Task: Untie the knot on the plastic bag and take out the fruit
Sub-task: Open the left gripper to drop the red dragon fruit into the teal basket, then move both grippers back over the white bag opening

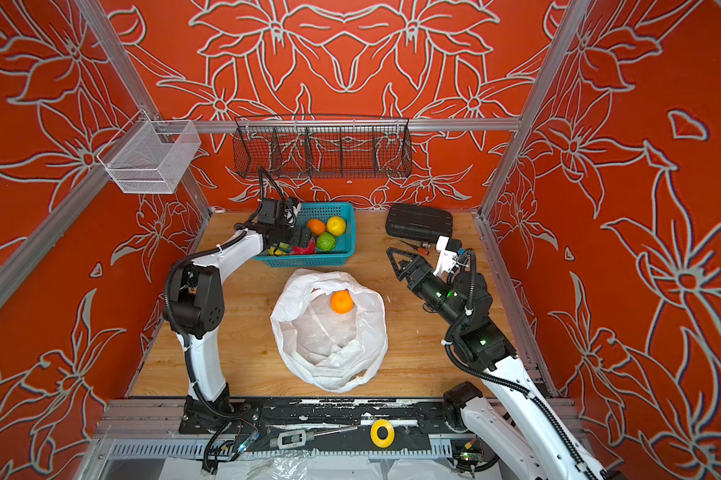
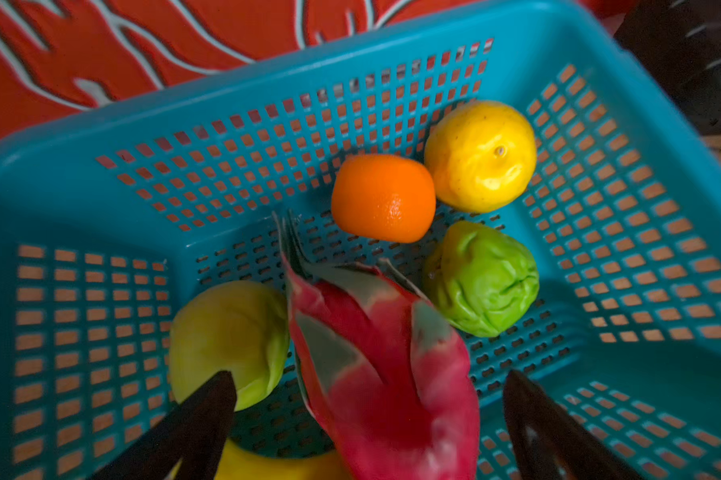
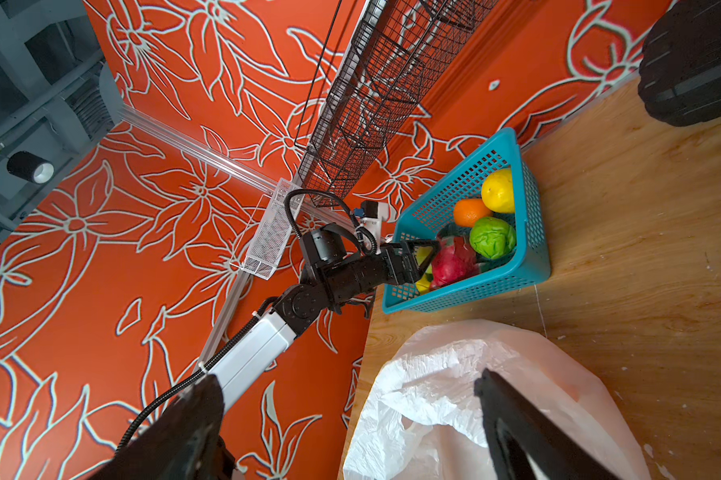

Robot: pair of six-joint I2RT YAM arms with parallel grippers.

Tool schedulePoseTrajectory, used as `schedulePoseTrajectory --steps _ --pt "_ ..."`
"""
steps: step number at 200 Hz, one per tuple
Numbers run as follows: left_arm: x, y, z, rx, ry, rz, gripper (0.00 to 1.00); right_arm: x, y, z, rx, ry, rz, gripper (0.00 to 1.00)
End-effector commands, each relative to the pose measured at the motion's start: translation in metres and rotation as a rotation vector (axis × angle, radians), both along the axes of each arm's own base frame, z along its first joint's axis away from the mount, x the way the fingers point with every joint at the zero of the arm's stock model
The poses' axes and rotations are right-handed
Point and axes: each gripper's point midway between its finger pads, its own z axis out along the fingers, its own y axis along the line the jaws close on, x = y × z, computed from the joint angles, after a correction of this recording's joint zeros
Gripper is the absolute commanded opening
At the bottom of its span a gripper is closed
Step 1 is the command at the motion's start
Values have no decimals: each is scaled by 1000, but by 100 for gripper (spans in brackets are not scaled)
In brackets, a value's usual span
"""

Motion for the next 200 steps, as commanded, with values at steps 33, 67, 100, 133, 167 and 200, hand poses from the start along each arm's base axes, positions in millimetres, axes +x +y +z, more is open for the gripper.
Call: schedulePoseTrajectory --steps 33,67,100,133,167,200 --pt "-24 -5 90 -108 -155 -2 99 2 4 5 9 -7 15 97" --pt "-71 -18 148 -252 -228 -61 100 7 15 -5 -13 32 58 97" --pt "-132 -38 188 -333 -274 -168 99 12 23 -10 -32 49 92 97" --pt "-195 -73 195 -289 -251 -349 97 15 28 -12 -37 60 114 97" --pt "-235 -87 157 -99 -184 -420 96 12 36 -20 -91 77 158 97" --pt "-250 -89 102 36 -103 -463 96 5 44 -32 -150 93 187 96"
